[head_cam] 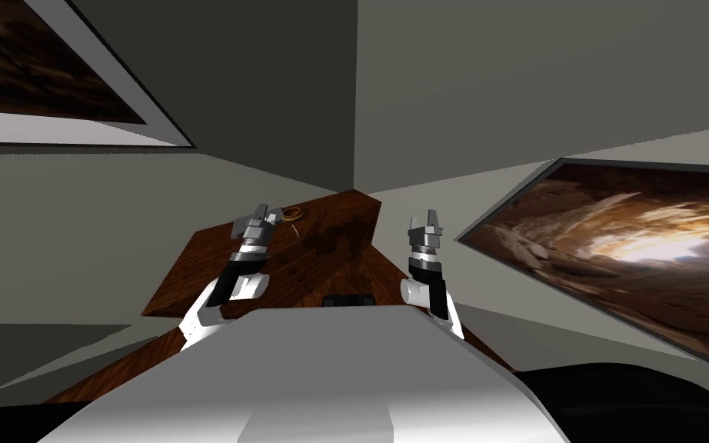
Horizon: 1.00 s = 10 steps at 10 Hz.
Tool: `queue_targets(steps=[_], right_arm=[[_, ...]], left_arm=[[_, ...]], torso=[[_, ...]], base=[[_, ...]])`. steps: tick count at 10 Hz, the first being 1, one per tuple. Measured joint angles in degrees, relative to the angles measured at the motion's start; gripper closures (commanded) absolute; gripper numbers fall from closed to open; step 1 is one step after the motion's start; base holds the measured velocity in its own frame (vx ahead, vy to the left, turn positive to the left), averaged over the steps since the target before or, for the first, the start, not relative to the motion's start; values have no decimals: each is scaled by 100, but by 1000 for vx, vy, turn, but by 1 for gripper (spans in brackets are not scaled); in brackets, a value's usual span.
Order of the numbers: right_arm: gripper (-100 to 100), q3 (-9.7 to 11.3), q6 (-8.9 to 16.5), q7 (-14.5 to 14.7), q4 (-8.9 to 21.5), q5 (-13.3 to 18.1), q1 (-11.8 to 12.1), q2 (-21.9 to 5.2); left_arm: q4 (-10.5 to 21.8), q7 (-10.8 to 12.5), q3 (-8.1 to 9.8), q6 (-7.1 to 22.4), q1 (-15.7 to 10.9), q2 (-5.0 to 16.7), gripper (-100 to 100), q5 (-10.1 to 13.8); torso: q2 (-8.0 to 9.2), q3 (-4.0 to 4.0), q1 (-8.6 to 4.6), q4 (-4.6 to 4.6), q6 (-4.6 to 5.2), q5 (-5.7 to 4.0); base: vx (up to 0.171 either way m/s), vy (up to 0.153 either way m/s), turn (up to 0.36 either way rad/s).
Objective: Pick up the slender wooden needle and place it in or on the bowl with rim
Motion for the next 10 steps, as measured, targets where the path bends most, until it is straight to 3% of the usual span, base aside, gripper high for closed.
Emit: queue_targets(steps=[5, 10], right_arm=[[0, 0, 0, 0, 0, 0, 0, 0], [0, 0, 0, 0, 0, 0, 0, 0]], left_arm=[[256, -31, 387, 720, -301, 564, -100, 319], [388, -94, 633, 1459, -433, 924, -100, 589]], torso=[[-6, -3, 7, -1, 2, 2], [-12, -7, 11, -3, 1, 3]], base=[[-38, -24, -67], [-22, -15, -65]])
